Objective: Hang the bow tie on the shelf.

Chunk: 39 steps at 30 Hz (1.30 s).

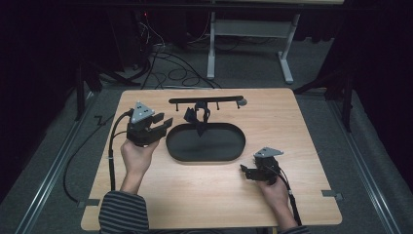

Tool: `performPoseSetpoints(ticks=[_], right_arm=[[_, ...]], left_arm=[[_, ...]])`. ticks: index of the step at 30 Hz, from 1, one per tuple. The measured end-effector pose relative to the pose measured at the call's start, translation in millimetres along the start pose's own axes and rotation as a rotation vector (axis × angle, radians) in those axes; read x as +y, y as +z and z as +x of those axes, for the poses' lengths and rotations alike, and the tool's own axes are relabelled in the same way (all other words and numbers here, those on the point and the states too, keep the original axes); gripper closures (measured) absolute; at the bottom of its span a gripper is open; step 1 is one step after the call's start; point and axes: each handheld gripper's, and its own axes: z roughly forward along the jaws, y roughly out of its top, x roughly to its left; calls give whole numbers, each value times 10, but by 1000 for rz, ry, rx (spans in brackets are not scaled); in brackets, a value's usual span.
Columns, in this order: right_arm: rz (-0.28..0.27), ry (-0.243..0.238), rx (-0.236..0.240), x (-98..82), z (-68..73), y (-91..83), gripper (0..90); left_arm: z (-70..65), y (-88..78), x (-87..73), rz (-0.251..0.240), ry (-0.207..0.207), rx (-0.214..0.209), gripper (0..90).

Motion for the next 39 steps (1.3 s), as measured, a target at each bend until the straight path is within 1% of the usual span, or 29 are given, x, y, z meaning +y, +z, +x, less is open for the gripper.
performPoseSetpoints(ticks=[9,15,25,31,39], right_arm=[[0,0,-1,0,0,0,290],[0,0,0,0,1,0,290],[2,0,-1,1,2,-1,290],[1,0,-1,0,2,0,290],[2,0,-1,1,2,-1,290]], left_arm=[[17,-70,-54,-4,-2,0,602],[30,-85,-107,-3,-12,-4,601],[29,-179,-178,-2,-13,1,595],[43,-209,-224,-1,-24,1,593],[14,-258,-288,-4,-31,-7,591]])
